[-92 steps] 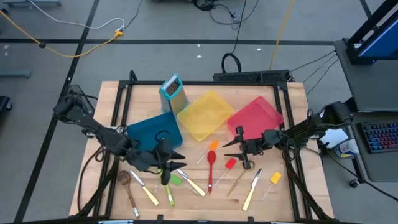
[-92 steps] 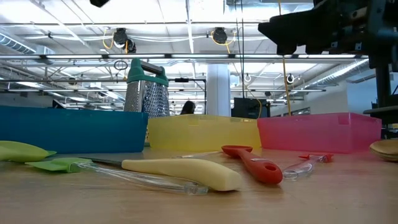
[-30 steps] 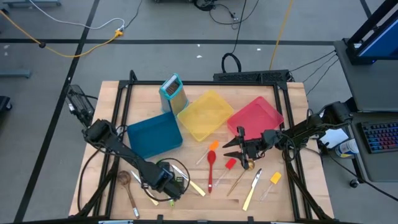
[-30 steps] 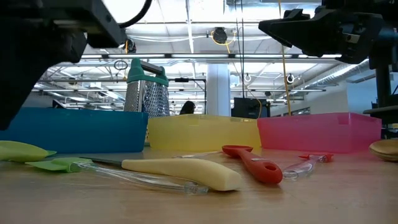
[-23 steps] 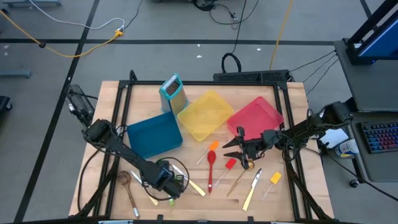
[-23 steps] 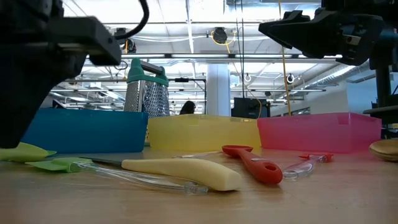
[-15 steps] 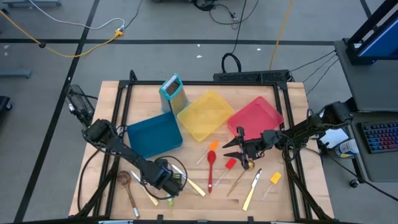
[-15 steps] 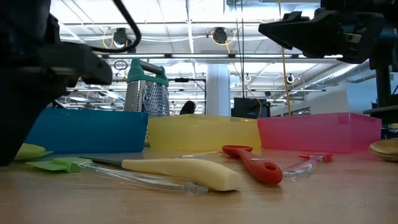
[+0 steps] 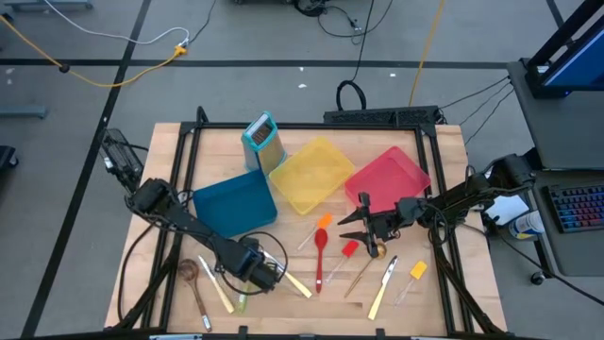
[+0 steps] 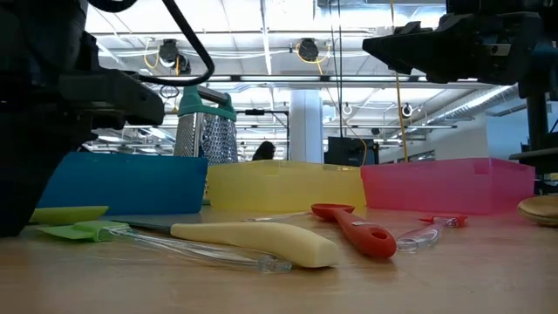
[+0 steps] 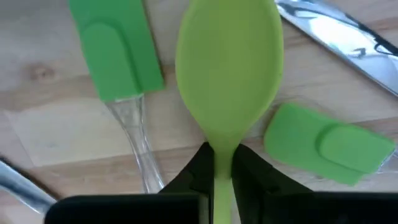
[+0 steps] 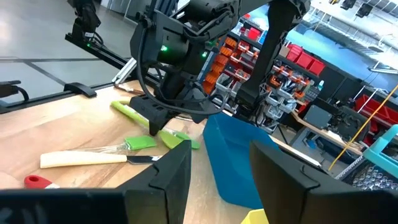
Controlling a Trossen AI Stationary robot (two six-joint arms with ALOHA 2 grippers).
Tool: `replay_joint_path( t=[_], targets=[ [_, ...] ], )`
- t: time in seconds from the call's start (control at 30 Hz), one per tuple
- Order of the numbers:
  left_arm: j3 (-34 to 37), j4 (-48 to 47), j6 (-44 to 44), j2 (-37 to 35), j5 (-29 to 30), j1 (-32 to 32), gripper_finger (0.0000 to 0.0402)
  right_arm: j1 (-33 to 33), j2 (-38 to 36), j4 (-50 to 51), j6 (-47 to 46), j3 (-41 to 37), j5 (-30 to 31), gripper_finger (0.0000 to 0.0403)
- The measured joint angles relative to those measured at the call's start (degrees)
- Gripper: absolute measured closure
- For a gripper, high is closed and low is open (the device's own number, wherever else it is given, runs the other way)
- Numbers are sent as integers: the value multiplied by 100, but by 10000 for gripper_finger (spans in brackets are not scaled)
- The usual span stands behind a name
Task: Pick & Place Kitchen Items
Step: Put the green serving spoon into the blue bin
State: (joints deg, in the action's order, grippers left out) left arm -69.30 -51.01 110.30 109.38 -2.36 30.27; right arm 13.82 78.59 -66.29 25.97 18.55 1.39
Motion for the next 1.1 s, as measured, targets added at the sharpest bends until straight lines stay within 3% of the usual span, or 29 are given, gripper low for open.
replay_joint_path(
  t=[0.37, 0.77, 0.9, 1.1],
  targets=[
    [-403, 85, -625, -33, 897, -151, 369, -2, -2, 36, 3, -2, 0, 248],
    [-2373, -2723, -2157, -46, 1522, -645, 366, 0, -2, 62, 20, -2, 0, 248],
    [-2632, -3369, -3065, -46, 1592, -864, 368, -1, -1, 63, 20, -2, 0, 248],
    [-2660, -3595, -4226, -46, 1712, -1283, 361, -1, -2, 84, 20, -2, 0, 248]
  ],
)
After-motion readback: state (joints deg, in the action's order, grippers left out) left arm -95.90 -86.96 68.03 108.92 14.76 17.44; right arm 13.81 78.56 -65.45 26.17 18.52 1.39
